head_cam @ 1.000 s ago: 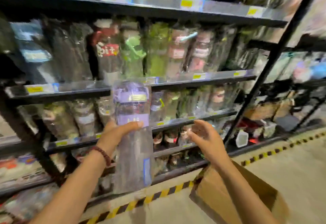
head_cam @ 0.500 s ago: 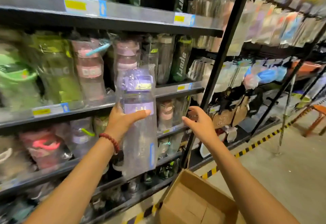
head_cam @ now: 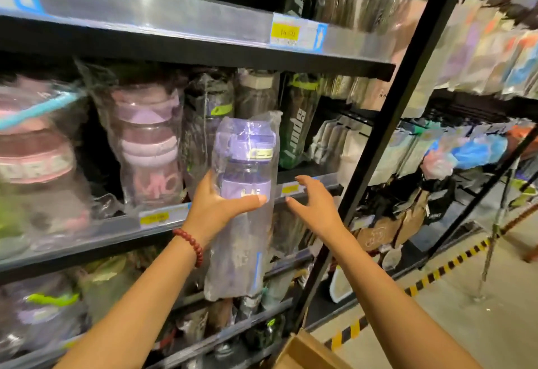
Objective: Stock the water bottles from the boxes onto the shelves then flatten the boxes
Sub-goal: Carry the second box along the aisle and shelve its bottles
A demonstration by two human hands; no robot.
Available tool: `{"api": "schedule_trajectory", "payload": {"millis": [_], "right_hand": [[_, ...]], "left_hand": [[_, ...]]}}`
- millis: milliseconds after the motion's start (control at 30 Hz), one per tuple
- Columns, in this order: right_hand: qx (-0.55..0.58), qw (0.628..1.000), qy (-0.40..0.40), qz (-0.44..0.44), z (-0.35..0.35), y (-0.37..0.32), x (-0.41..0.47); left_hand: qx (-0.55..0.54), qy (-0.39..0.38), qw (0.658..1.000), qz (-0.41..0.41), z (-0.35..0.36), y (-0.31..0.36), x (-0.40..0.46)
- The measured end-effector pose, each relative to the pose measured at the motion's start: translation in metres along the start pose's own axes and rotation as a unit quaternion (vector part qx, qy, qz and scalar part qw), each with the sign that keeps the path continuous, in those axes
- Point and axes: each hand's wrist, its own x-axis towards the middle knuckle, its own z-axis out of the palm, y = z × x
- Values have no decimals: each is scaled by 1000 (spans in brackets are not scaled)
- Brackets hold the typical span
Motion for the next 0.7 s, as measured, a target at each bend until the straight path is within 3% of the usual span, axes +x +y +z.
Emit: {"api": "schedule_trajectory", "payload": {"millis": [200, 467, 567, 700], "right_hand": [[-58, 998, -6, -28, 7, 36, 46], [-108, 985, -9, -136, 18, 77, 53], [-149, 970, -37, -188, 11, 90, 63], [-124, 966, -71, -213, 5, 96, 73]], "left_hand": [[1, 18, 999, -31, 24, -12, 37], [-10, 69, 997, -15, 58, -5, 59], [-6, 78, 997, -1, 72, 0, 75], [21, 84, 996, 14, 84, 5, 87]]}}
